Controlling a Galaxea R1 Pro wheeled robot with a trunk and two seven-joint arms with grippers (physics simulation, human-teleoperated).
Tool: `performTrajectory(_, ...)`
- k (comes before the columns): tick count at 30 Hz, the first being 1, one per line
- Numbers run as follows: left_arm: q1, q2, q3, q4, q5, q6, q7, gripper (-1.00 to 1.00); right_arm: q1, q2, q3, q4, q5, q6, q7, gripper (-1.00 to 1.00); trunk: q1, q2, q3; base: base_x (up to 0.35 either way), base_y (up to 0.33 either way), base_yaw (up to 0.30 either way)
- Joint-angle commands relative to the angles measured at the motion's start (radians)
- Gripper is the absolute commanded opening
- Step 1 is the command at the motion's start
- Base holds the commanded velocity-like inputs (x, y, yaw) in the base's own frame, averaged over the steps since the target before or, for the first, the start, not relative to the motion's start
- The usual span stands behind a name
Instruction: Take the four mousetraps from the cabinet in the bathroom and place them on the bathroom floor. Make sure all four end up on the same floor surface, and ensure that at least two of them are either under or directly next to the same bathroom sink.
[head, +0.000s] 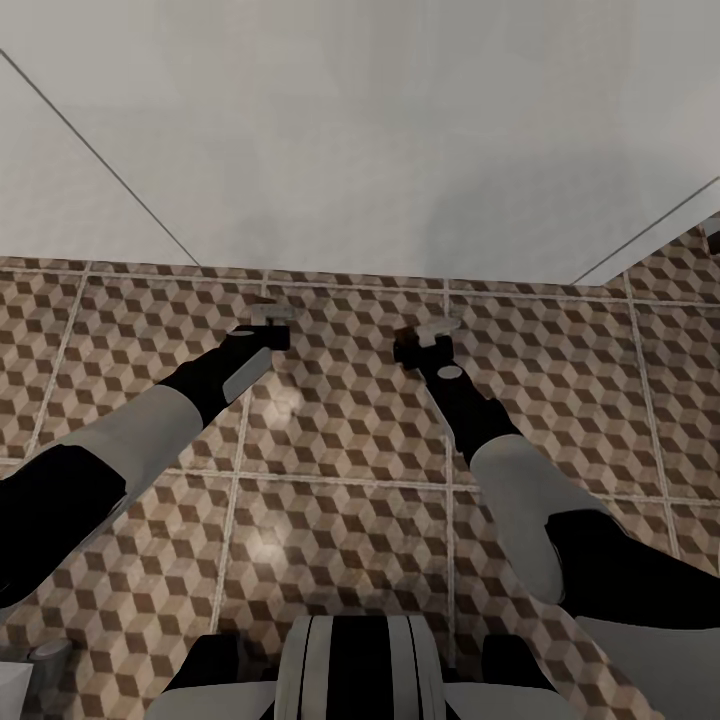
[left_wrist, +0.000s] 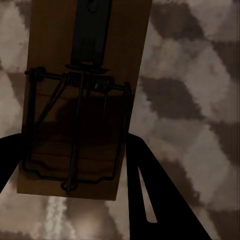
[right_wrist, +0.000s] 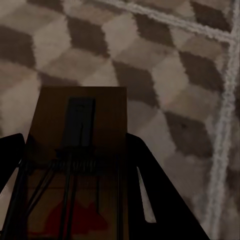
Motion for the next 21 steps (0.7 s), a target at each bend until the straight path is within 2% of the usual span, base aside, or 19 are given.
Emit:
performTrajectory(1, -0.001, 0.002, -0.009, -0.005, 0.005, 0.005, 0.010, -1.00, -0.002, 0.000, 0.004, -0.001, 0.005, 0.007, -0.004, -1.00, 0.000, 0.000, -0.001, 0.000, 0.000, 0.000)
performTrajectory(16, -0.001, 0.002, -0.008, -0.018, 0.005, 0.005, 0.008, -1.00, -0.035, 0.000, 0.004, 0.001, 0.002, 0.011, -0.004, -1.00, 0.000, 0.000, -0.001, 0.000, 0.000, 0.000)
performTrajectory(21, 0.002, 0.003, -0.009, -0.069, 0.006, 0.006, 0.010, -1.00, -0.056, 0.000, 0.004, 0.002, 0.002, 0.013, -0.004, -1.00, 0.000, 0.000, -0.001, 0.000, 0.000, 0.000)
